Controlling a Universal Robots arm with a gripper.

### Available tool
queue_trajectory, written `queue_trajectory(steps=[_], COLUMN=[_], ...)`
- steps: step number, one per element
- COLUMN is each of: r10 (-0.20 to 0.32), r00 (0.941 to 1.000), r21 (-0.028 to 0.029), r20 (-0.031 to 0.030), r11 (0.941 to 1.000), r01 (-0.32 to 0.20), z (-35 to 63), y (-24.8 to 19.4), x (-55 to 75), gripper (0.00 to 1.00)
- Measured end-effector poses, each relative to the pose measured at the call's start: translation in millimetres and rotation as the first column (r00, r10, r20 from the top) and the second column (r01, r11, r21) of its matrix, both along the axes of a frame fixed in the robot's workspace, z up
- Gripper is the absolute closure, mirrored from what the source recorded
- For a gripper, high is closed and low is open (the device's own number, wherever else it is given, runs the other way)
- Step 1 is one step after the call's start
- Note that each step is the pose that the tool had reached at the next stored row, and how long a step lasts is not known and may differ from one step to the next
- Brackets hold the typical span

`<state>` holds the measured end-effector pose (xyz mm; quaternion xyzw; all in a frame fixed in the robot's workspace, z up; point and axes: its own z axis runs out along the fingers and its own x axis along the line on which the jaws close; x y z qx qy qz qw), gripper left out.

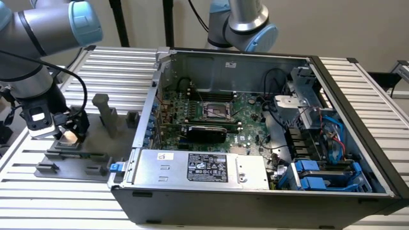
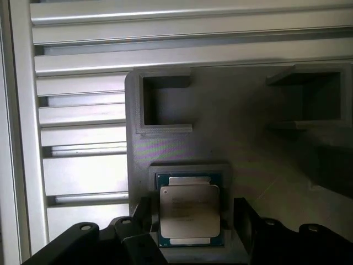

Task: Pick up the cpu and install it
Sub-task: 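Pick up the cpu and move it towards the insertion slot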

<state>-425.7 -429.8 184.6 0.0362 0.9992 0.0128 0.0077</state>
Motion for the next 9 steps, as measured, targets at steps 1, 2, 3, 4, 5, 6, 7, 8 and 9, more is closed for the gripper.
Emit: queue_trajectory(steps=[1,2,3,4,5,6,7,8,9], r10=[0.000,0.000,0.000,0.000,0.000,0.000,0.000,0.000,0.000], r00=[1.0000,1.0000,1.0000,1.0000,1.0000,1.0000,1.0000,1.0000,1.0000], r21=[0.0001,0.0001,0.0001,0.0000,0.0001,0.0000,0.0001,0.0000,0.0001], r20=[0.0001,0.0001,0.0000,0.0001,0.0001,0.0000,0.0000,0.0001,0.0001], r11=[1.0000,1.0000,1.0000,1.0000,1.0000,1.0000,1.0000,1.0000,1.0000], r01=[0.000,0.000,0.000,0.000,0.000,0.000,0.000,0.000,0.000], z=[-0.1,-0.1,-0.1,-0.1,-0.1,0.0,-0.1,-0.1,-0.1], y=[0.0,0.0,0.0,0.0,0.0,0.0,0.0,0.0,0.0], x=[0.0,0.0,0.0,0.0,0.0,0.0,0.0,0.0,0.0], gripper=[0.32,0.32,0.32,0.32,0.32,0.35,0.35,0.42,0.42])
